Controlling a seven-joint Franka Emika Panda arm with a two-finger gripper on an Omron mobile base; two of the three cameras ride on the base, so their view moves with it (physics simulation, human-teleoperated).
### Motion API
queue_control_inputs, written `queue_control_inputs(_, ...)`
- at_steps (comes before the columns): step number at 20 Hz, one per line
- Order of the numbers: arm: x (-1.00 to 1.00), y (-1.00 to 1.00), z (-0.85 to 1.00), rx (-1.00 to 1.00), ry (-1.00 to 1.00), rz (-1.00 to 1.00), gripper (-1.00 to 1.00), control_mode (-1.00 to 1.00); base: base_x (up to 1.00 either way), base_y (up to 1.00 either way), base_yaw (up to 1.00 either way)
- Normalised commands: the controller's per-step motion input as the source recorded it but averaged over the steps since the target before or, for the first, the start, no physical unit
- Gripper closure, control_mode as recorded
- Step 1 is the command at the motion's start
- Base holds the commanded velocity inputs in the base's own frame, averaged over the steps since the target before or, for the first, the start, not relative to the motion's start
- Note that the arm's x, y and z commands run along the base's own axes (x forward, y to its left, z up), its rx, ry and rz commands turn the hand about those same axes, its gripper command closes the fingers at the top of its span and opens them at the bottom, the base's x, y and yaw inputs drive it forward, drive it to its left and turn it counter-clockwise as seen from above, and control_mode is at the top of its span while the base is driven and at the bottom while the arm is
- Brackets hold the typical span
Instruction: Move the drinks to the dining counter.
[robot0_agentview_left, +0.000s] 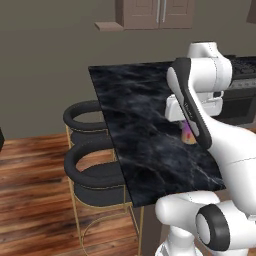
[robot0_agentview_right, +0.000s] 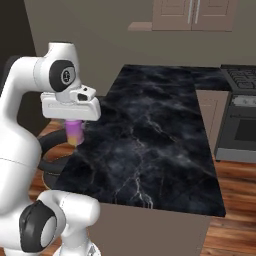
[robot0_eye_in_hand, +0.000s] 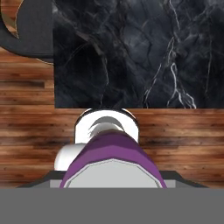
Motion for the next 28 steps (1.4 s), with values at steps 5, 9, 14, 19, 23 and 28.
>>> queue_control_inputs(5, 0.63, 0.17, -0.29, 0.00, 0.00, 0.00, 1.00, -1.00, 0.12, 0.01, 0.00)
queue_control_inputs(9, 0.79, 0.16, -0.46, 0.00, 0.00, 0.00, 1.00, -1.00, 0.00, 0.00, 0.00)
queue_control_inputs(14, 0.86, 0.22, -0.46, 0.00, 0.00, 0.00, 1.00, -1.00, 0.00, 0.00, 0.00)
queue_control_inputs(19, 0.76, 0.21, -0.53, 0.00, 0.00, 0.00, 1.00, -1.00, 0.00, 0.00, 0.00)
queue_control_inputs(23, 0.67, 0.12, -0.50, 0.01, 0.00, 0.00, 1.00, -1.00, 0.00, 0.00, 0.00)
queue_control_inputs(28, 0.57, 0.00, -0.46, 0.02, 0.00, 0.00, 1.00, -1.00, 0.00, 0.00, 0.00)
